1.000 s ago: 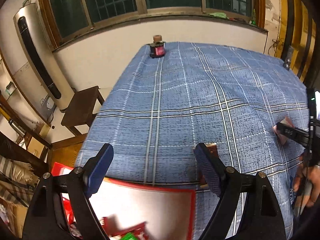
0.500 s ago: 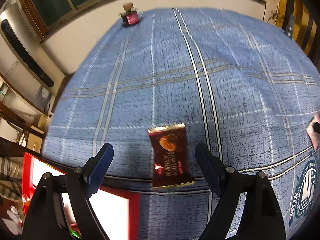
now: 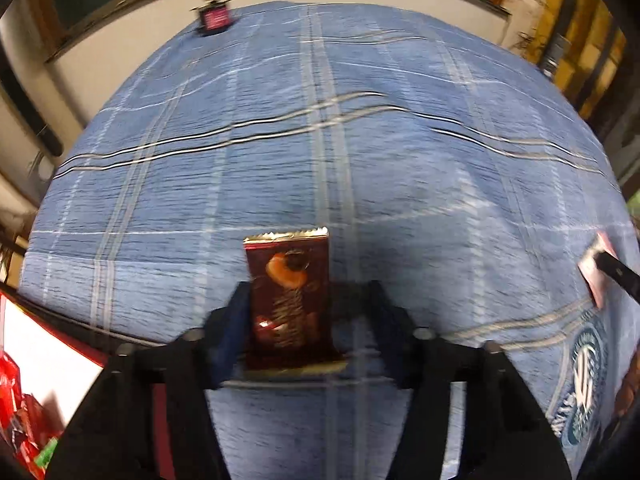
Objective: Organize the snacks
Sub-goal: 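Grasp the brown chocolate packet with the left tool while the right grasps the white packet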
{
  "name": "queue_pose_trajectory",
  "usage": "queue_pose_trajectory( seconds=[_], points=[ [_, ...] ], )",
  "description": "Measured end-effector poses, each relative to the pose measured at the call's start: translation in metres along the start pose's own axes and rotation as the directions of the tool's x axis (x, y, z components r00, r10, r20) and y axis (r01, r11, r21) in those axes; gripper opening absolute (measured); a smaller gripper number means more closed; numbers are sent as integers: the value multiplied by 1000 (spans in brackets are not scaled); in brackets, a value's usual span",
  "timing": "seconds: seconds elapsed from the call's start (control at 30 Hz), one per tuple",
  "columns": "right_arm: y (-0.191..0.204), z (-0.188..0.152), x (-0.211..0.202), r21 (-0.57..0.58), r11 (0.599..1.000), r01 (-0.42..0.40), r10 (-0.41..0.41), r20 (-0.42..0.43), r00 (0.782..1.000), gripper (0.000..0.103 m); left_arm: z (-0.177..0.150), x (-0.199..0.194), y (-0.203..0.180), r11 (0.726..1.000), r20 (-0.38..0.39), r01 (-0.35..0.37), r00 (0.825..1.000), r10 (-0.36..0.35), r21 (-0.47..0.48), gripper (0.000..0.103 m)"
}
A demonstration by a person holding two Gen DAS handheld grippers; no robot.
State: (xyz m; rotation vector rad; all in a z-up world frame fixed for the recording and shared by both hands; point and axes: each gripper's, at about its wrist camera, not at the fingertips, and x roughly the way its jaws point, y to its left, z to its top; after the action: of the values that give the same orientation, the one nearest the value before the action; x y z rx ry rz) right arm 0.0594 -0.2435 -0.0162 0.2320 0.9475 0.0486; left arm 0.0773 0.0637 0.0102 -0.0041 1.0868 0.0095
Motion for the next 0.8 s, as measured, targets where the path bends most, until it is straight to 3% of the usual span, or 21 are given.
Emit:
queue_pose_trajectory(
  seconds=[0.03, 0.07, 0.27, 0.4, 0.47, 0.53, 0.57, 0.63, 0.8],
  points=[
    [0, 0, 1, -1, 1000, 1, -1, 1, 1000, 33, -4, -3, -7, 1000, 4, 8, 1000, -8, 22, 39],
    [1, 1, 2, -2, 1000, 0, 0, 0, 1000, 33, -8, -6, -16, 999, 12, 17, 1000, -18, 49, 36],
    [3, -1, -1, -11, 1000, -17, 17, 1, 1000, 33, -48, -31, -51, 984, 24, 100, 994, -104, 148, 36],
    [3, -2, -1, -24, 996, -80, 79, -44, 996, 33, -66, -44, -59, 977, 20, 126, 991, -132, 170, 37],
    [0, 0, -5, -18, 990, -142, 141, -62, 988, 33, -68, -47, -55, 982, 25, 91, 995, -97, 163, 43],
    [-8, 4, -7, 21, 984, -178, 179, -69, 982, 45, -66, -47, -51, 986, 41, 58, 997, -65, 157, 63],
    [-12, 4, -7, 43, 982, -186, 189, -74, 979, 48, -61, -43, -46, 989, 46, 34, 998, -40, 142, 66],
    [-17, 4, -4, 82, 977, -195, 202, -85, 976, 49, -58, -41, -43, 992, 45, 34, 998, -40, 121, 67],
    [-8, 0, 2, 58, 981, -186, 192, -117, 974, 49, -64, -39, -46, 991, 70, 17, 997, -27, 131, 67]
  ],
)
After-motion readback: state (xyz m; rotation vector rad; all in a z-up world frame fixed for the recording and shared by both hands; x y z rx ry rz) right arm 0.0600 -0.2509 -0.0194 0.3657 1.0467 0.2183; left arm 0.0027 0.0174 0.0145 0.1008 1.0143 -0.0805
